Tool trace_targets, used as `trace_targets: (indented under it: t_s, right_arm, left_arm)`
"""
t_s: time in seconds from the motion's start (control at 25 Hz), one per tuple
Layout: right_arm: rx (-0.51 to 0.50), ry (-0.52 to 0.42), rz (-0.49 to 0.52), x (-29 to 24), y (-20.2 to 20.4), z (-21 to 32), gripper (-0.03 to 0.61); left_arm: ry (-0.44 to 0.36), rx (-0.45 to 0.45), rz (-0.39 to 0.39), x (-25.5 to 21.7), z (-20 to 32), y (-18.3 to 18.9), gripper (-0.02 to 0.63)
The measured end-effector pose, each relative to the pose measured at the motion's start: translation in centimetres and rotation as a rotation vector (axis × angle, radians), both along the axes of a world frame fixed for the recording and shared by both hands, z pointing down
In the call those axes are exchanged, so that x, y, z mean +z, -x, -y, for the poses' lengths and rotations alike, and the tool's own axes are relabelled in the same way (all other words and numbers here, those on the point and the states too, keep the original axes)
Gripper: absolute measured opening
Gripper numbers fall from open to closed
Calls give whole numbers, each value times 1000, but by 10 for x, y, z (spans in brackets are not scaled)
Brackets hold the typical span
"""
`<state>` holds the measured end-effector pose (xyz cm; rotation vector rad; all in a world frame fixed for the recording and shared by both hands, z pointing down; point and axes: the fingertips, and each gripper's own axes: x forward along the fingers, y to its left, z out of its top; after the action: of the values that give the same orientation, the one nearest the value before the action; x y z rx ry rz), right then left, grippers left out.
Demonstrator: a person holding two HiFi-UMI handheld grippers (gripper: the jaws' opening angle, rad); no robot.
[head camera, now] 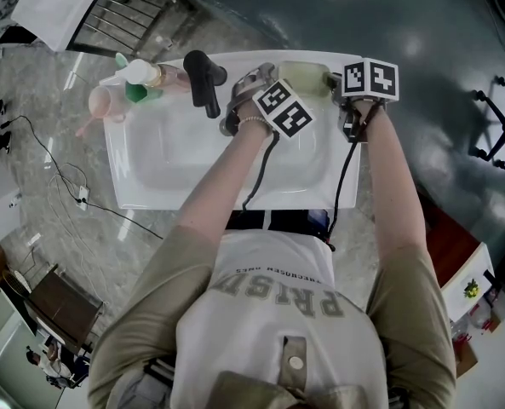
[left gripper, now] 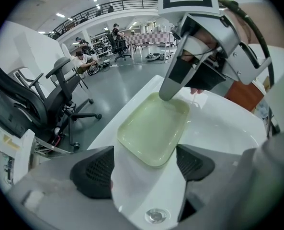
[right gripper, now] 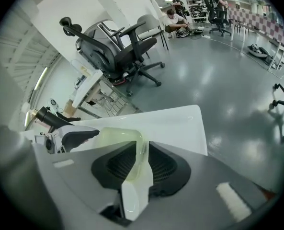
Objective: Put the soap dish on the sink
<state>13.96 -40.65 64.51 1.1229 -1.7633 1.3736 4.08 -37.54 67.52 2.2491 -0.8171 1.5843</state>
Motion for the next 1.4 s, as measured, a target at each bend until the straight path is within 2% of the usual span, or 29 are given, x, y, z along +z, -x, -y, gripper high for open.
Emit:
trace_targets:
  t_s: [0.36, 0.6, 0.76, 1.12, 1.4]
  right_arm:
    - [81, -101, 31, -14, -7, 5, 84]
    - [113, -183, 39, -27, -14, -9, 100]
    - [116, -286, 8, -40, -19, -21, 112]
    - [130, -513, -34, -78, -23, -50, 101]
    - [91, -682, -56, -123, -17, -76, 60]
  left_arm:
    - [10, -26, -24, -3, -4, 10, 423]
    - [14, -82, -106, -15, -18, 7, 425]
    - [5, -128, -181, -29, -26, 2, 425]
    - [-69, -238, -310, -65, -43, -1, 421]
    - [-175, -282, -395, -105, -58, 4, 366]
